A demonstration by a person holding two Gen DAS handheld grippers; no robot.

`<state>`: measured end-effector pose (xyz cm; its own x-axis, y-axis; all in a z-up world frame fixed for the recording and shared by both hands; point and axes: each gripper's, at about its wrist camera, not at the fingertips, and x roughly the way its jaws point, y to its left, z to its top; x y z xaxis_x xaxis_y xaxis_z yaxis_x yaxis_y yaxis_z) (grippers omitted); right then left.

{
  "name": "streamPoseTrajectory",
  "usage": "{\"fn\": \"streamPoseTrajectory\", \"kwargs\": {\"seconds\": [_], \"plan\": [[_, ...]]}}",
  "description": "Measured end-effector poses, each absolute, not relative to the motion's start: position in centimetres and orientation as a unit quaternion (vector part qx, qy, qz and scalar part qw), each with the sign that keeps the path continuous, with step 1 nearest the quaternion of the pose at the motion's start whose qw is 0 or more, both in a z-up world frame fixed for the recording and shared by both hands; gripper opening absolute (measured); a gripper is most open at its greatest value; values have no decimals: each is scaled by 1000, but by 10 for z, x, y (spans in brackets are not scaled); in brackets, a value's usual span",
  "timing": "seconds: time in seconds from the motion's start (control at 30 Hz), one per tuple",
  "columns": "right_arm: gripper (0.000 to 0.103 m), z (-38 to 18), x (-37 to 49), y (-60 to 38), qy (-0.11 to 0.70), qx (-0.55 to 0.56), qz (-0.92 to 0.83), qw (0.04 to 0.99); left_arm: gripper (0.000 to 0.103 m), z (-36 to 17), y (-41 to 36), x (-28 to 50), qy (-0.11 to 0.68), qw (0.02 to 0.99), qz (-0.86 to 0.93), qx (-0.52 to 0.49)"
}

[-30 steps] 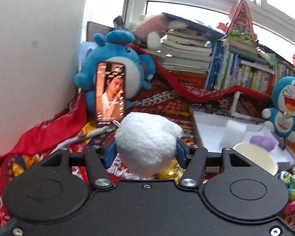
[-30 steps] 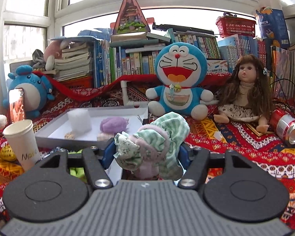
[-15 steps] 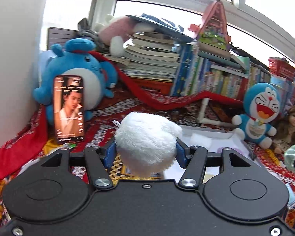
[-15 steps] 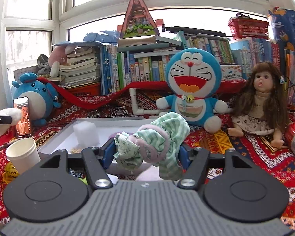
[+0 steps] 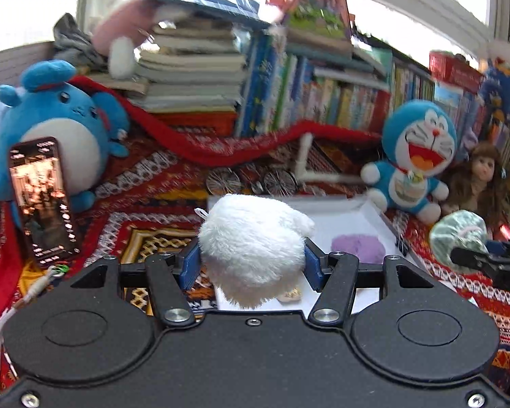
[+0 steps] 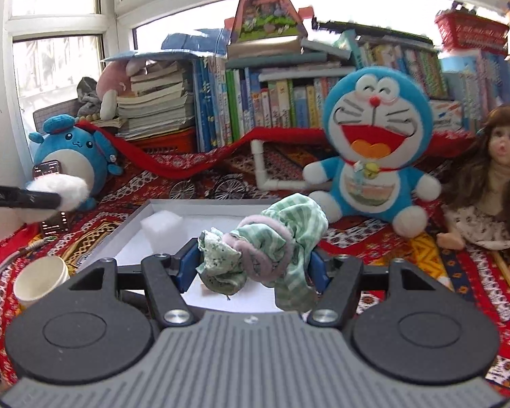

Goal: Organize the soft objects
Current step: 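Carry the pompom with the left tool while the right tool carries the cloth to the tray, then open the left gripper to drop the pompom while the right releases the cloth in the tray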

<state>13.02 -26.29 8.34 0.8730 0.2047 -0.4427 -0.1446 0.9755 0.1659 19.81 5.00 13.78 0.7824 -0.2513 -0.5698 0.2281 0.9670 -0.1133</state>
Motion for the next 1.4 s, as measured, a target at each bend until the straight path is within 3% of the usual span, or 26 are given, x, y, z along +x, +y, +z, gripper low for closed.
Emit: {"fn": "streamPoseTrajectory", "kwargs": {"seconds": [0.63,1.4], "plan": [[67,60,213,-239,369,90,115,918,57,95,-8,293,498,854,-149,-30],[67,41,271,-224,376,128,113,911,57,67,-30,342,530,840,-113,-18]]}}
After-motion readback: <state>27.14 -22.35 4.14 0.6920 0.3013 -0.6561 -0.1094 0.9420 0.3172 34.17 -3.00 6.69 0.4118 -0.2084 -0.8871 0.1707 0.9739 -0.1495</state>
